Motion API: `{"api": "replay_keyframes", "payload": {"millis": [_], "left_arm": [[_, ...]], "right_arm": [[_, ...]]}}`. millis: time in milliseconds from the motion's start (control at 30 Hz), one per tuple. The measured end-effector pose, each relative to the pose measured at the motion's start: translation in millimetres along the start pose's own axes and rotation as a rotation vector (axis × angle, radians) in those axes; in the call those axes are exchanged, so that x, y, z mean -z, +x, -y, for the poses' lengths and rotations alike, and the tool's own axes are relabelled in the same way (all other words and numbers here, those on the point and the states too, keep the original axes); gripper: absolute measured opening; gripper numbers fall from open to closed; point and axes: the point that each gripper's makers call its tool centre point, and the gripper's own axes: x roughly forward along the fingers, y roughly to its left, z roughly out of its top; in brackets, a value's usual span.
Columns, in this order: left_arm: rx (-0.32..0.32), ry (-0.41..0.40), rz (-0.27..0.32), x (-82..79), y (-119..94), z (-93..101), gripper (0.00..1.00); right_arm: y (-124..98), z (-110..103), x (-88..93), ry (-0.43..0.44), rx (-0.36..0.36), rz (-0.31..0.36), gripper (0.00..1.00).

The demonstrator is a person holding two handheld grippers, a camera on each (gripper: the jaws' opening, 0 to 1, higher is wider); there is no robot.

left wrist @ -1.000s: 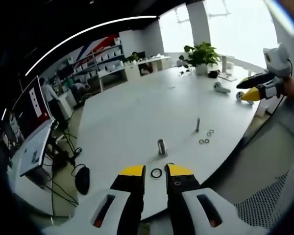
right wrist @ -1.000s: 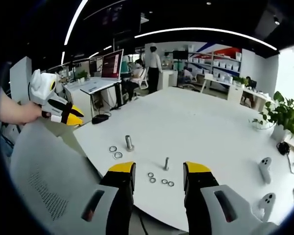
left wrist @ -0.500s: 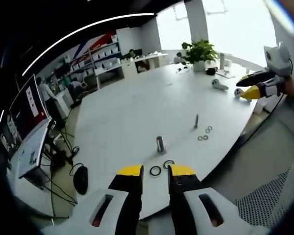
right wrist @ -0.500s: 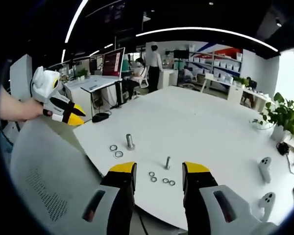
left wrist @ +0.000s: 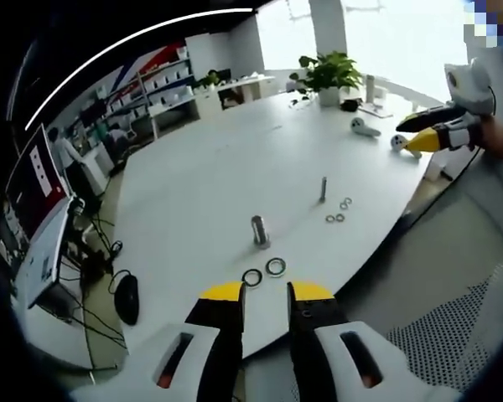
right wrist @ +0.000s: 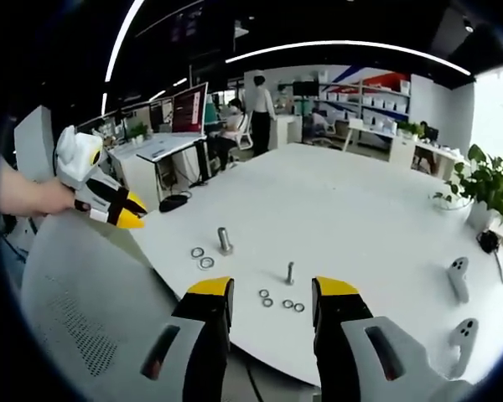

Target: Place the washer onto the threaded stud by aligning its center hole with the stud, sliding it down to the base, and recovering from edge contact or off-axis alignment until the washer reaches the visible bottom stop.

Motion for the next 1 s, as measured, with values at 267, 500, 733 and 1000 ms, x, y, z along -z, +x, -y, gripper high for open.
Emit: {"api": "replay_keyframes", "payload": {"millis": [267,500,733,1000], "left_arm": [[0.076,0.029,-0.069,5.2,7.4,12.7,0.19],[0.118,0.124,-0.132,-1.2,15.1,16.1,0.19],[0.144,0.177,-0.22,9.6,48.7,7.5,0.23],[0.172,0.164,-0.33,38.9,91.4,-4.6,0.25]], "right_arm": [[-1.0,-0.3,-1.1,0.007,-0.006,0.007,0.39],[-1.5,1.9,-2.2,0.012,0.0,0.017,0.39],[-0.1,2.9,-0.5,0.017,0.0,0.009,0.39],[2.0,3.4,3.4,0.01,-0.001,-0.013,0.39]]}}
